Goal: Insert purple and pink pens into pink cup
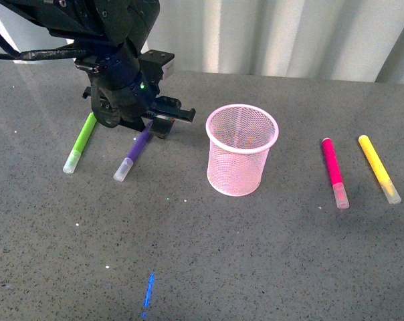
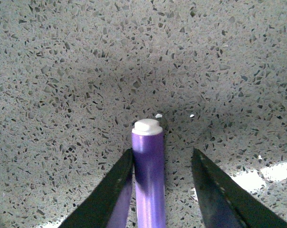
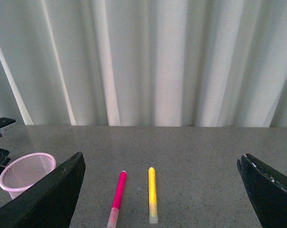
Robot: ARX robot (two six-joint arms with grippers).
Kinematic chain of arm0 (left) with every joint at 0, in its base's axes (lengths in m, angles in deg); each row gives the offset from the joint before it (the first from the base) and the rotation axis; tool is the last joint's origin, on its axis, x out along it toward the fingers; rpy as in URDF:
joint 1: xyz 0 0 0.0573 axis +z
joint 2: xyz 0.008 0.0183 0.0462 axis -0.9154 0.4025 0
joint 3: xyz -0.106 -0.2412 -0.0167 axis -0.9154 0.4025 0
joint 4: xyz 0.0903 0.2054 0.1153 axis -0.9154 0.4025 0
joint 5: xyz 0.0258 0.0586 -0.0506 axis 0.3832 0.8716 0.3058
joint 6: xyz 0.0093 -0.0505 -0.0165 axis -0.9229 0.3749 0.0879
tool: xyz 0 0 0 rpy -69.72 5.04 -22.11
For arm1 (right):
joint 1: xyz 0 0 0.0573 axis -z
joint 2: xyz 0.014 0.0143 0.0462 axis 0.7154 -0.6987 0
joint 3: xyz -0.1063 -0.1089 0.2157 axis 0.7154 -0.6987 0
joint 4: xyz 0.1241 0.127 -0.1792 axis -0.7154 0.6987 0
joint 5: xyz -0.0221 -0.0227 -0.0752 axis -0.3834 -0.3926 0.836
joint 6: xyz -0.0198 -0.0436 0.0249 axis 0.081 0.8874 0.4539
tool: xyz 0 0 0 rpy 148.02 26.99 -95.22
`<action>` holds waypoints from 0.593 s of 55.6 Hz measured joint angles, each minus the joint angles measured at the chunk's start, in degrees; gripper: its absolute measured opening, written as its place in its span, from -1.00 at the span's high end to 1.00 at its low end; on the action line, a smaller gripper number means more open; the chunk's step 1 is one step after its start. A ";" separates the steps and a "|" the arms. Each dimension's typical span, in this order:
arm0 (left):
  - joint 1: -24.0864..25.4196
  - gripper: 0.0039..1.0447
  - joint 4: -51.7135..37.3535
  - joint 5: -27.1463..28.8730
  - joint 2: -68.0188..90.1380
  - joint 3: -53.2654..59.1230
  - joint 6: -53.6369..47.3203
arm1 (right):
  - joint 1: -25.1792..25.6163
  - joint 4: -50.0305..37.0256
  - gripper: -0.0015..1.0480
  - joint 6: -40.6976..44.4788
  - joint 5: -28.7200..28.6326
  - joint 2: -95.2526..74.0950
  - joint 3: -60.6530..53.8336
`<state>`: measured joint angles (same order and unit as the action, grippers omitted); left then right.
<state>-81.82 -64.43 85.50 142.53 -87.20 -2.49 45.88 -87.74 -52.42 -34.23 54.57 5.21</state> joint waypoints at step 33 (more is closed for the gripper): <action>0.74 0.76 -4.46 1.57 -3.37 4.33 -0.72 | 0.00 0.00 -0.86 0.00 0.00 0.00 0.00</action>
<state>-81.07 -68.89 87.08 139.17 -82.88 -3.21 45.88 -87.74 -52.42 -34.23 54.57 5.21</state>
